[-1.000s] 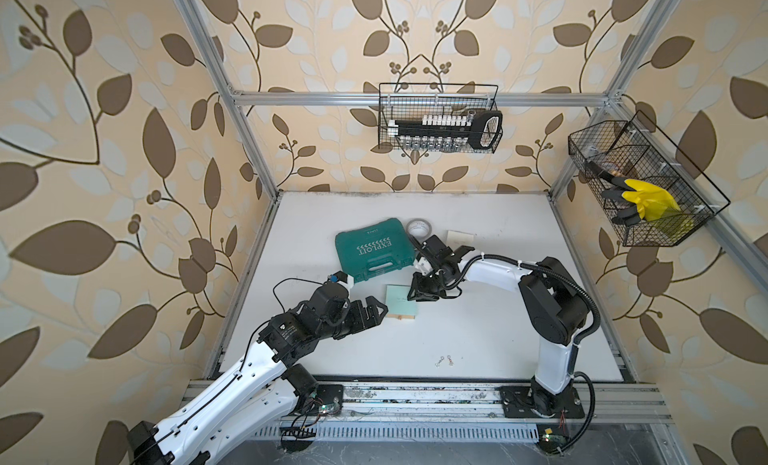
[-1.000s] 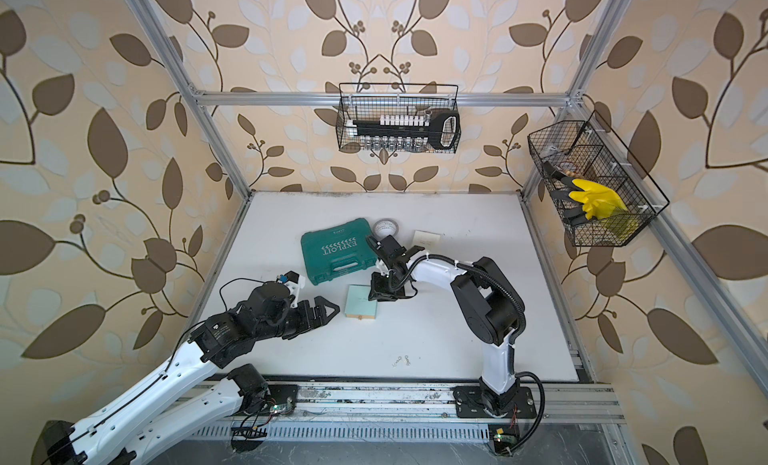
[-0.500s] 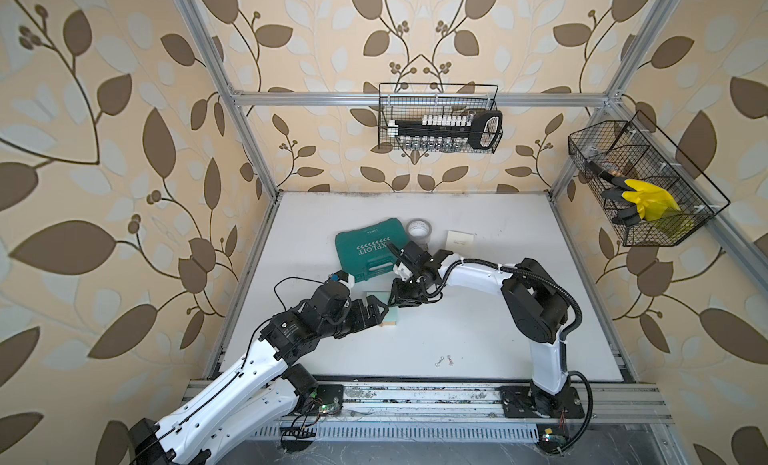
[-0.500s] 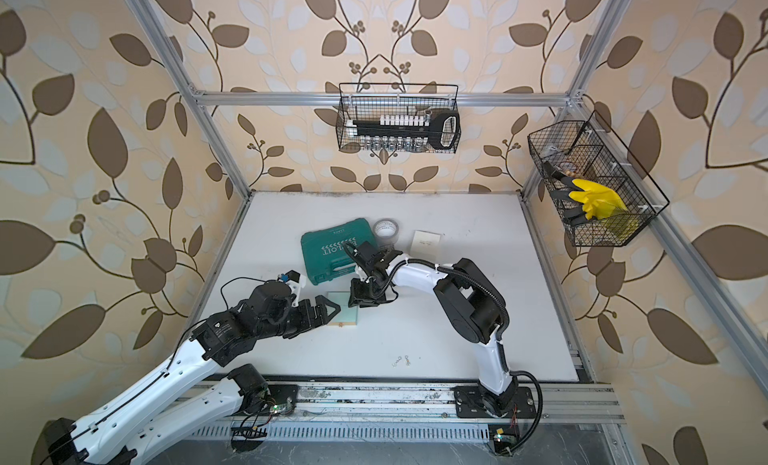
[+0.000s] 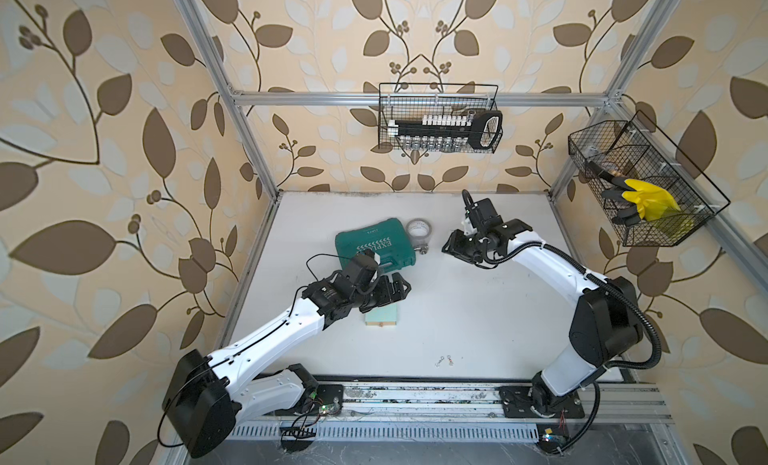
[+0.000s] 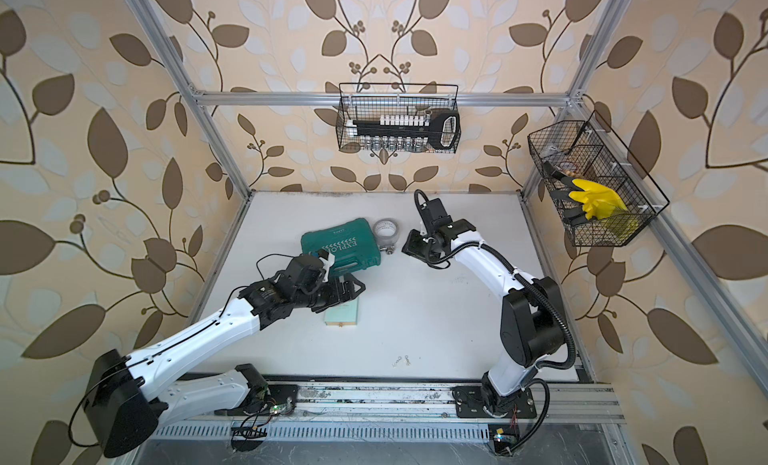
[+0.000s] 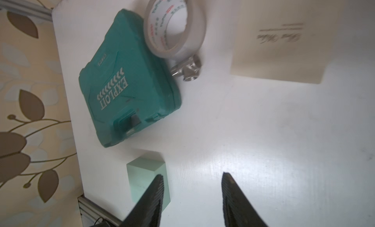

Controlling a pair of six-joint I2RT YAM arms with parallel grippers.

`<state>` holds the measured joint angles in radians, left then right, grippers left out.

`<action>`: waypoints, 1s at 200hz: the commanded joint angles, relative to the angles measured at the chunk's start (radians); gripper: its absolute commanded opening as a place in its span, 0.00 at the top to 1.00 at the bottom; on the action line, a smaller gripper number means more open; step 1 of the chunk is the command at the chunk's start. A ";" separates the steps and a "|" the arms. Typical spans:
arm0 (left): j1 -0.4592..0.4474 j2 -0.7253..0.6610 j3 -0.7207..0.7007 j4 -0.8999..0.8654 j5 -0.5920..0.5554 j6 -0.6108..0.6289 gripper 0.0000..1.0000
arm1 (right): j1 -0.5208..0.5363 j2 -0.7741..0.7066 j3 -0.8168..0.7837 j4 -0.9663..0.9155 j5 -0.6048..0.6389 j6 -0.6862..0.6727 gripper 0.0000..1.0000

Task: Take out the earrings from the drawer-style jewelry box
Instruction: Move the jewelry box to the center of the board.

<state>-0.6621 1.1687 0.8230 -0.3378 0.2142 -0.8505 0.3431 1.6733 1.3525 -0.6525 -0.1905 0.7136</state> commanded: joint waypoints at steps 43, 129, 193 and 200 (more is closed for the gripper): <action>-0.008 0.251 0.161 0.217 0.094 0.002 0.01 | -0.188 0.170 0.129 -0.067 0.074 -0.009 0.49; -0.007 0.435 0.266 0.259 0.064 -0.026 0.02 | -0.227 0.456 0.458 -0.083 -0.001 -0.222 0.38; 0.006 0.447 0.300 0.197 0.050 -0.012 0.01 | -0.198 0.617 0.638 -0.127 -0.056 -0.272 0.34; 0.007 0.445 0.300 0.193 0.050 -0.012 0.01 | -0.193 0.632 0.653 -0.135 -0.054 -0.277 0.34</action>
<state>-0.6609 1.6142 1.0904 -0.1101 0.2798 -0.8703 0.1303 2.2505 1.9408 -0.7380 -0.2161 0.4786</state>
